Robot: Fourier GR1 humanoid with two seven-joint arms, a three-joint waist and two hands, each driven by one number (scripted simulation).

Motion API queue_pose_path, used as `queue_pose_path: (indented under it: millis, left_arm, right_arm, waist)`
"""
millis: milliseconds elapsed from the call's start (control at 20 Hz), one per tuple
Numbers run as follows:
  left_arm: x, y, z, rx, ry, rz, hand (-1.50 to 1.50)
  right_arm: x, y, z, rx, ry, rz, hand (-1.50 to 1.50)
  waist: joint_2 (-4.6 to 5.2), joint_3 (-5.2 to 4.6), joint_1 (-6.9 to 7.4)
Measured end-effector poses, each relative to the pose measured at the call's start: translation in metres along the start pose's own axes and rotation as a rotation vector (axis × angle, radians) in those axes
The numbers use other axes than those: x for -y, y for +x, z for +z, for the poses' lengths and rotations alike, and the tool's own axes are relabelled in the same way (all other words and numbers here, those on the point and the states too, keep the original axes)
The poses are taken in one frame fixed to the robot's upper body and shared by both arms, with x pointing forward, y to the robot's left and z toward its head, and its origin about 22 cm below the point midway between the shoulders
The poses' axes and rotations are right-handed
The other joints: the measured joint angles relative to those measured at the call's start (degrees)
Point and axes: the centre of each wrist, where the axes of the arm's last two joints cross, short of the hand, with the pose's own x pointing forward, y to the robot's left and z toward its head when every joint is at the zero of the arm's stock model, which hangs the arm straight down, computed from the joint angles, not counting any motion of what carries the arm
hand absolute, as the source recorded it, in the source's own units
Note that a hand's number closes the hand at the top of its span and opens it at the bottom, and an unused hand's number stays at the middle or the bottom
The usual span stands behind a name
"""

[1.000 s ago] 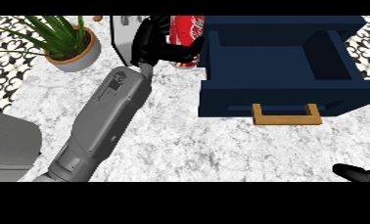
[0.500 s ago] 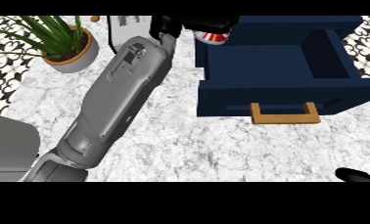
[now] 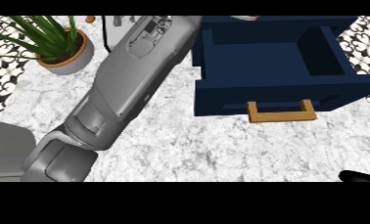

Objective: Pick up the can, place it into the drawer and close the drawer

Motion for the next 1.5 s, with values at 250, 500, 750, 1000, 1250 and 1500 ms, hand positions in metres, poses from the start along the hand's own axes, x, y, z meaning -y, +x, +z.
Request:
queue_pose_path:
  millis: [250,500,750,1000,1250,1500]
  left_arm:
    - [0.013,0.011,-0.007,-0.017,0.004,-0.033,1.5]
    - [0.021,0.018,-0.012,-0.025,0.022,-0.07,1.5]
    - [0.026,0.02,-0.014,-0.025,0.078,-0.097,-1.5]
    - [0.023,0.014,-0.017,-0.023,0.141,-0.108,-1.5]
    - [0.024,0.011,-0.018,-0.008,0.191,-0.119,-1.5]
    - [0.024,0.011,-0.018,-0.005,0.216,-0.094,-1.5]
  right_arm:
    - [-0.002,0.006,-0.008,0.01,0.005,-0.008,-1.5]
    - [-0.002,0.006,-0.011,0.007,0.024,-0.012,-1.5]
    - [-0.006,0.004,-0.017,0.01,0.036,-0.009,-1.5]
    - [-0.007,0.008,-0.022,0.018,0.051,-0.001,-1.5]
    - [-0.008,0.01,-0.025,0.043,0.073,0.037,-1.5]
    - [-0.013,0.011,-0.03,0.095,0.117,0.121,-1.5]
  waist:
    - [0.23,0.03,-0.86]
    - [0.48,0.07,-1.85]
    - [0.75,0.12,-2.77]
    - [0.94,0.12,-3.27]
    - [1.11,0.15,-3.93]
    - [1.31,0.15,-4.04]
